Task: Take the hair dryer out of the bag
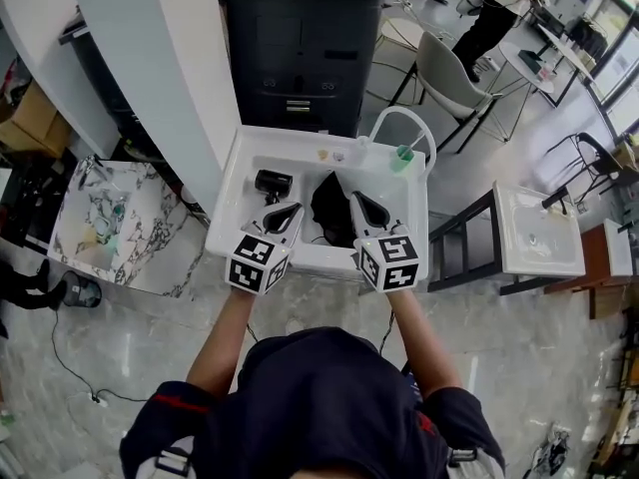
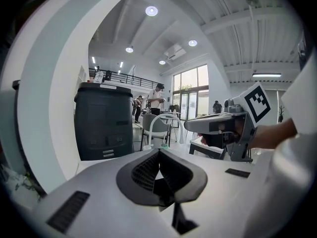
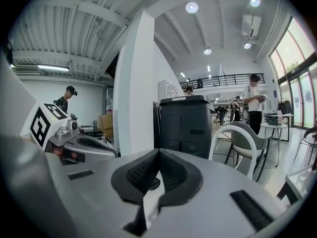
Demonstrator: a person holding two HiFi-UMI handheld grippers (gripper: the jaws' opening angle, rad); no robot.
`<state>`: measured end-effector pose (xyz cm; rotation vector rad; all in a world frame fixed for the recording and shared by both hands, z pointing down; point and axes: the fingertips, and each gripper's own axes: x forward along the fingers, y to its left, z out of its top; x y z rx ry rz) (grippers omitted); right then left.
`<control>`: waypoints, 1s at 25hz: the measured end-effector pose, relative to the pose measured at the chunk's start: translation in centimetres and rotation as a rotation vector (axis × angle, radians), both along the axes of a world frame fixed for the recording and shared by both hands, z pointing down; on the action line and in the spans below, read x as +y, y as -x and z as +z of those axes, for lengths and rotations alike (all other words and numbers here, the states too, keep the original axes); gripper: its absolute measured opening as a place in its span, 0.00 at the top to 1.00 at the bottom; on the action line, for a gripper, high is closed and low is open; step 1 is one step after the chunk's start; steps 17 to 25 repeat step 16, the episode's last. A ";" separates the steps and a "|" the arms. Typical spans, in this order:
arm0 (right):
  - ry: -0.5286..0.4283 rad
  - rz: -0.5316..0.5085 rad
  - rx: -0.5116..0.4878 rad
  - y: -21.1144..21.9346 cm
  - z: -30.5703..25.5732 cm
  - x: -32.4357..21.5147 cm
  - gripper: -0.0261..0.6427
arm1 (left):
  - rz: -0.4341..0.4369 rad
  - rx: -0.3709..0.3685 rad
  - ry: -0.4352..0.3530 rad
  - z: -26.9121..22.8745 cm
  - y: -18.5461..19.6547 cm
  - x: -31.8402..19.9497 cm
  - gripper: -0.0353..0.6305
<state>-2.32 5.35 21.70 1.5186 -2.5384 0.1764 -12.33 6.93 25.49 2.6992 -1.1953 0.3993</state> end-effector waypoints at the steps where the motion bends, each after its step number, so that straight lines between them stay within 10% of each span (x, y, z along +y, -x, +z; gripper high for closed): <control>1: -0.005 -0.004 -0.001 -0.3 -0.3 0.4 0.91 | 0.000 -0.002 -0.008 -0.2 -0.5 0.3 0.92; 25: -0.030 -0.038 0.020 -2.9 -0.8 3.7 0.91 | -0.042 -0.015 -0.006 -0.8 -4.0 2.6 0.92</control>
